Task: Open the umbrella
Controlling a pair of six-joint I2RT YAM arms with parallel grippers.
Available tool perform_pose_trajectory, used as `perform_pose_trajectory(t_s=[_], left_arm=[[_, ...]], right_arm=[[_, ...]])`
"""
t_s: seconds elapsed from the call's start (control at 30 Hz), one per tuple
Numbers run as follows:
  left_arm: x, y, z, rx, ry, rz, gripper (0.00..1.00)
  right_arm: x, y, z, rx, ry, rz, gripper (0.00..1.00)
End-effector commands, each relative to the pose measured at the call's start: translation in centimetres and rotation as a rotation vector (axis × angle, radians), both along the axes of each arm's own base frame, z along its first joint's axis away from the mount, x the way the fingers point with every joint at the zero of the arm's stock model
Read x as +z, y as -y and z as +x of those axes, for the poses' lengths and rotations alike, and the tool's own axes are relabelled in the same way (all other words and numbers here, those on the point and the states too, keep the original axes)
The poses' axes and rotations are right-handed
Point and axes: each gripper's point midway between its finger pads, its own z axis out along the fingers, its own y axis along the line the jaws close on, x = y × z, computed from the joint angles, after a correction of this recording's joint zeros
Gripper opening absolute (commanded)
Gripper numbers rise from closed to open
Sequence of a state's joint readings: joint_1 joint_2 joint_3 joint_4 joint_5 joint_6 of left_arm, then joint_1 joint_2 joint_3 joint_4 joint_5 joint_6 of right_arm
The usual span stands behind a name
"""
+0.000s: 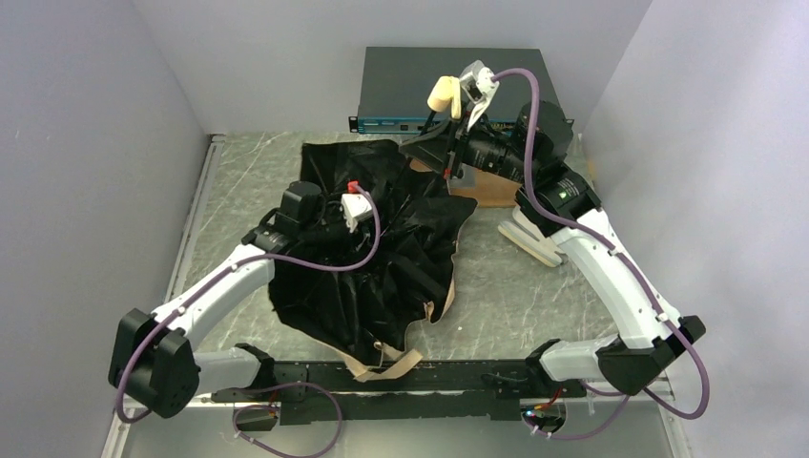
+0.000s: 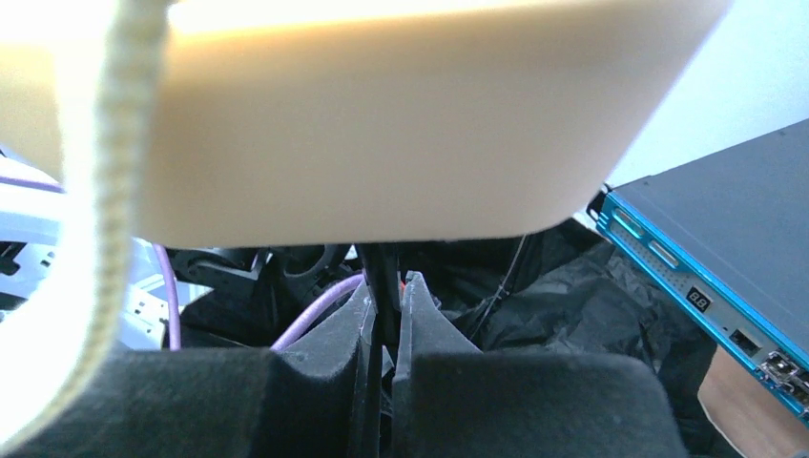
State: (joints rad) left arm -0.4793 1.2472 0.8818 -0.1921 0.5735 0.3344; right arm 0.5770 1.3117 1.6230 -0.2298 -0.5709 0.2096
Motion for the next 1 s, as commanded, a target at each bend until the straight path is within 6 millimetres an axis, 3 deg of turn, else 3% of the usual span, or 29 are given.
perform_pose_trajectory(t_s=[0.0,0.17,0.27,0.4,0.53,0.6,0.7,0.83,0.97], left_arm=[[-1.4,-3.0,-1.5,0.059,-0.057,0.078,0.69],[7.5,-0.8,-1.4,0.000,0.151,-0.088,0.77],[11.5,0.7,-2.2,-0.052,0.251,-0.123,0.76],[15.0,2.9,-4.0,-0.138,0.323,-0.154,0.74],[16.7,3.9,-4.5,-0.159,0.329,-0.177,0.70],[16.3,4.0,-4.3,-0.164,0.317,-0.158,0.63],[13.7,3.7,-3.7,-0.166,0.301,-0.085,0.42],[10.0,3.0,-2.8,-0.131,0.289,-0.025,0.37],[5.7,2.1,-2.8,-0.134,0.242,0.059,0.24]], right_arm=[[10.3,3.0,-6.6,0.078,0.296,0.238,0.00],[5.3,1.8,-5.7,0.100,0.215,0.164,0.00],[3.1,1.0,-5.7,0.118,0.191,0.131,0.00],[1.2,0.3,-5.6,0.132,0.175,0.091,0.00],[0.8,0.1,-5.7,0.135,0.179,0.087,0.00],[1.2,0.2,-5.7,0.131,0.187,0.094,0.00],[2.1,0.3,-5.5,0.119,0.202,0.102,0.00],[3.1,0.3,-5.5,0.116,0.220,0.114,0.00],[4.6,0.4,-5.8,0.119,0.235,0.138,0.00]])
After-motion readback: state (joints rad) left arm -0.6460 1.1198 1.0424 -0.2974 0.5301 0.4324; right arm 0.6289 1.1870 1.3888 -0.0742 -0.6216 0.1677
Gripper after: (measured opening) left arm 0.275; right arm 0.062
